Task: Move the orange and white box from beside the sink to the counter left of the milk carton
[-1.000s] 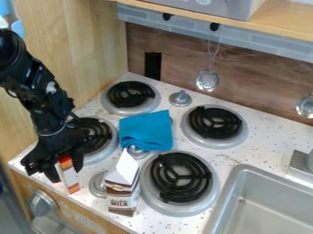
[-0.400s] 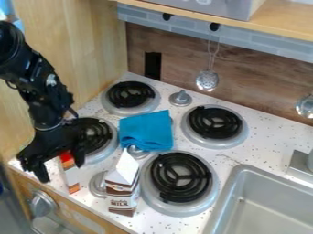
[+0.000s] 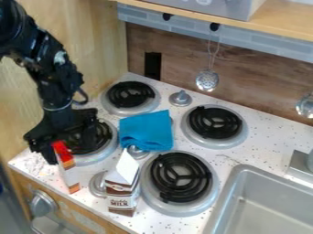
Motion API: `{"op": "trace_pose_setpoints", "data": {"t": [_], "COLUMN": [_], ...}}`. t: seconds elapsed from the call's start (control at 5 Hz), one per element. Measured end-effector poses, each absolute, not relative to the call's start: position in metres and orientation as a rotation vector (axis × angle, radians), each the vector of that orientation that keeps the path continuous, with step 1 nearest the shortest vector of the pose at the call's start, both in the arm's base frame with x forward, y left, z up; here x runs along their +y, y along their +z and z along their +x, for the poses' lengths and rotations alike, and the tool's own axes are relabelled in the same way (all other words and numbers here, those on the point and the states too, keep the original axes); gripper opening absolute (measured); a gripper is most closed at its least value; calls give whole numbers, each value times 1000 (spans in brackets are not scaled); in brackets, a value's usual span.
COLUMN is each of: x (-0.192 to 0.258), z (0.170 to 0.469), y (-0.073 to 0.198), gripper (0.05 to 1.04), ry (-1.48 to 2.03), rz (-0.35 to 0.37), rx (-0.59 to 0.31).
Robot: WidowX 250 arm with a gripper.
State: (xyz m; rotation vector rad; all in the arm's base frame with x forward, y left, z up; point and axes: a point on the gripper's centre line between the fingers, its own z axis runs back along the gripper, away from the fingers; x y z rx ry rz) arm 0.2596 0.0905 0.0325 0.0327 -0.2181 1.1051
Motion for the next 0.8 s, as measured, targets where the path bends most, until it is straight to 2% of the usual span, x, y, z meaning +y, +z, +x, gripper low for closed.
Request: {"op": "trace_pose_setpoints", "data": {"t": [0.2, 0.4, 0.8], "x": [84, 72, 58], "z": [265, 271, 272], "y": [53, 84, 102], "gripper": [1009, 1009, 1009], "ry": [1076, 1003, 706], "rz": [25, -60, -132], "rx": [-206, -144, -79]}}
